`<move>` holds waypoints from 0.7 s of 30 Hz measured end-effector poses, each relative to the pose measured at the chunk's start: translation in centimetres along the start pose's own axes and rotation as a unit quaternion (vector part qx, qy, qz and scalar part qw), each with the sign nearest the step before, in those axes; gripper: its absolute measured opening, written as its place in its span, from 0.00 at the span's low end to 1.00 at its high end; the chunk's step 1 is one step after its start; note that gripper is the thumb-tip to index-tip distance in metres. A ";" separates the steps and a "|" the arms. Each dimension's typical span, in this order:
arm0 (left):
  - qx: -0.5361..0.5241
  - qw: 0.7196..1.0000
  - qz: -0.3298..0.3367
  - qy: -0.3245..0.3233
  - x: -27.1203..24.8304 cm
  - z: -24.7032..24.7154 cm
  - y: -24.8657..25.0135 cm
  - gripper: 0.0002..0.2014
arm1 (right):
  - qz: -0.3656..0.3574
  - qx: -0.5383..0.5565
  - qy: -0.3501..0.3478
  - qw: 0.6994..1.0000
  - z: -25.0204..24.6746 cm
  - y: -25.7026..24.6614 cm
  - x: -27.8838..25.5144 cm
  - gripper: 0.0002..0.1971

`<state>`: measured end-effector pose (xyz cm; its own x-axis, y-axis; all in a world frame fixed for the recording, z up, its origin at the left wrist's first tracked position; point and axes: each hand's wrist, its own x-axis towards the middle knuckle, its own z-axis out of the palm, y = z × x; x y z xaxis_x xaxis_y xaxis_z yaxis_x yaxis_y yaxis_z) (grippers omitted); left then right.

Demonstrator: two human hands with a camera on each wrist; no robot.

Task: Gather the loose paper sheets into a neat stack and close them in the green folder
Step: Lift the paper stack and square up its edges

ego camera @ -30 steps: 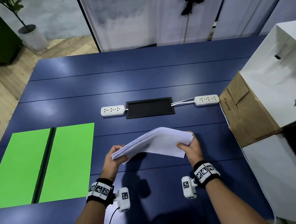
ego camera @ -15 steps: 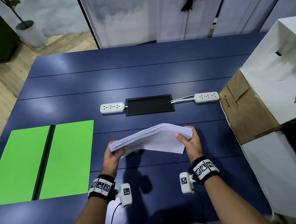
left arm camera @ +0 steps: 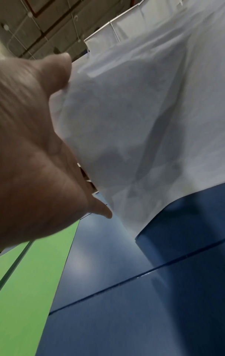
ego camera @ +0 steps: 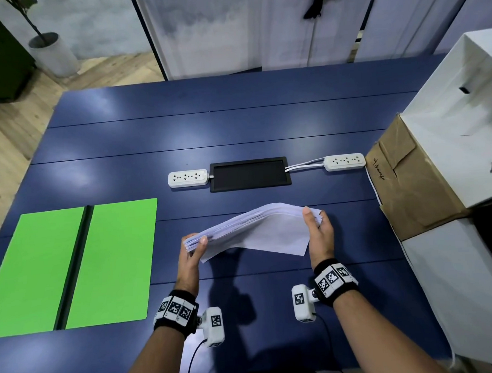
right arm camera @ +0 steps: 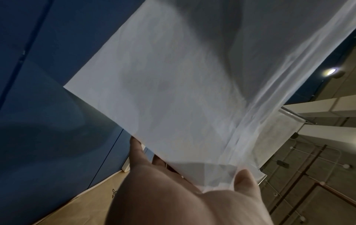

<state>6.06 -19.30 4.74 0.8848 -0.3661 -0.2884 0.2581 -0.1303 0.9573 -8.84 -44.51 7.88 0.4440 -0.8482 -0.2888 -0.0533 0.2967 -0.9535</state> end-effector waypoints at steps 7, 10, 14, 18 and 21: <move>-0.043 0.999 -0.029 0.007 -0.2 0.6 0.4 0.24 | -0.015 -0.003 0.015 1.000 0.0 -0.2 -0.2 0.14; -0.053 0.998 -0.027 0.016 0.0 1.0 0.6 0.18 | -0.024 -0.019 0.019 0.999 -0.1 -0.1 0.0 0.13; -0.066 0.997 -0.028 0.031 0.6 1.1 0.3 0.20 | -0.019 -0.021 0.025 0.999 -0.1 0.1 0.1 0.13; -0.060 0.997 -0.033 0.024 0.7 1.1 0.1 0.18 | -0.019 -0.029 0.022 0.999 -0.1 0.4 0.3 0.11; -0.056 0.998 -0.028 0.031 0.7 1.3 0.3 0.14 | -0.017 -0.027 0.030 0.999 -0.1 0.5 0.4 0.13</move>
<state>6.24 -20.75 4.79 0.8890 -0.3033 -0.3431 0.3468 -0.0433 0.9369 -8.74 -44.77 7.26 0.3916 -0.8827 -0.2600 -0.0887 0.2450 -0.9655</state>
